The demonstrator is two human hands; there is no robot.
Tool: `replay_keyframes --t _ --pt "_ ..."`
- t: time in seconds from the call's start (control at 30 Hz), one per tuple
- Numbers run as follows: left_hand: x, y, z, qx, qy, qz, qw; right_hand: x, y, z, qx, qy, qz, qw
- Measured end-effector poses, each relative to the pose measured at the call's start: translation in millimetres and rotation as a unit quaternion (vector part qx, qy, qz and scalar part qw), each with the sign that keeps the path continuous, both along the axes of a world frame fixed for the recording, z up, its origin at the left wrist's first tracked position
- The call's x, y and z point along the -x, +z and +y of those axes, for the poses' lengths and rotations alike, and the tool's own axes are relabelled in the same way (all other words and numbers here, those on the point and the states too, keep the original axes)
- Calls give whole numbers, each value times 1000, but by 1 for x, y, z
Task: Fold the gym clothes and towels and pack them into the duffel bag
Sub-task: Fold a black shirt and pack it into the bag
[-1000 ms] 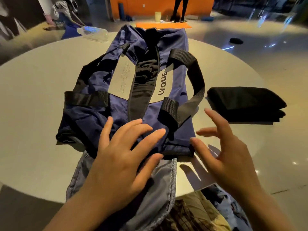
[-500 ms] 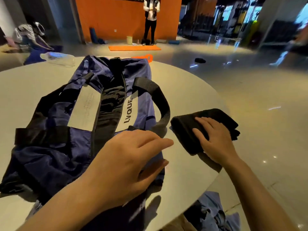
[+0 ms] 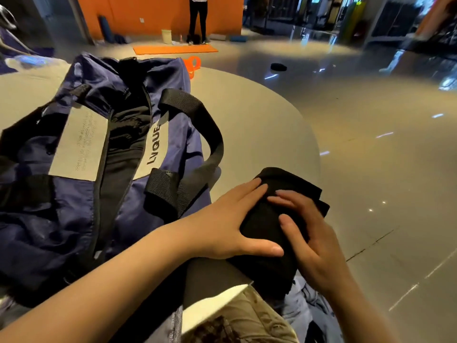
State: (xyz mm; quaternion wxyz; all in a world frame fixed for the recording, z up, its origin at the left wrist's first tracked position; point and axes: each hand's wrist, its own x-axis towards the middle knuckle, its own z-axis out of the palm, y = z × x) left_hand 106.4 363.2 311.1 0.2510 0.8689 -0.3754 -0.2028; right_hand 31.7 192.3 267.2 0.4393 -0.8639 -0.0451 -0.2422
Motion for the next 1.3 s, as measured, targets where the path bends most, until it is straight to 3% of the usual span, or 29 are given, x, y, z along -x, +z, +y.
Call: replay_keyframes --t 0.1,0.17,0.27,0.37,0.5,0.73,0.87,0.97,1.07,1.2,1.3 --pt "9 -5 -2 -7 21 -10 1000 9 1 -8 -24 -132 -38 990" --pt "15 -8 -5 -7 44 -32 998 20 1 -16 -61 -187 9 980" --pt "22 -12 -9 -31 75 -35 996 35 -1 -22 -174 -129 201 955" --pt "23 -15 -14 -39 82 -42 995 40 4 -16 -315 -26 227 921" --pt "25 -17 -14 -38 75 -52 995 37 12 -10 -275 15 140 951" --pt "32 3 -3 74 66 -29 995 33 50 -11 -244 51 137 959" --pt "30 36 38 197 70 -159 965 21 83 -1 -237 99 118 959" --pt "20 49 95 265 160 -226 924 7 101 16 -240 168 106 950" --pt "4 41 157 162 316 -294 887 -13 113 45 -263 236 112 929" --pt "-1 20 188 -96 402 -221 883 -42 127 92 -274 298 146 902" --pt "-3 19 189 -120 417 -185 882 -57 150 112 -236 286 144 917"
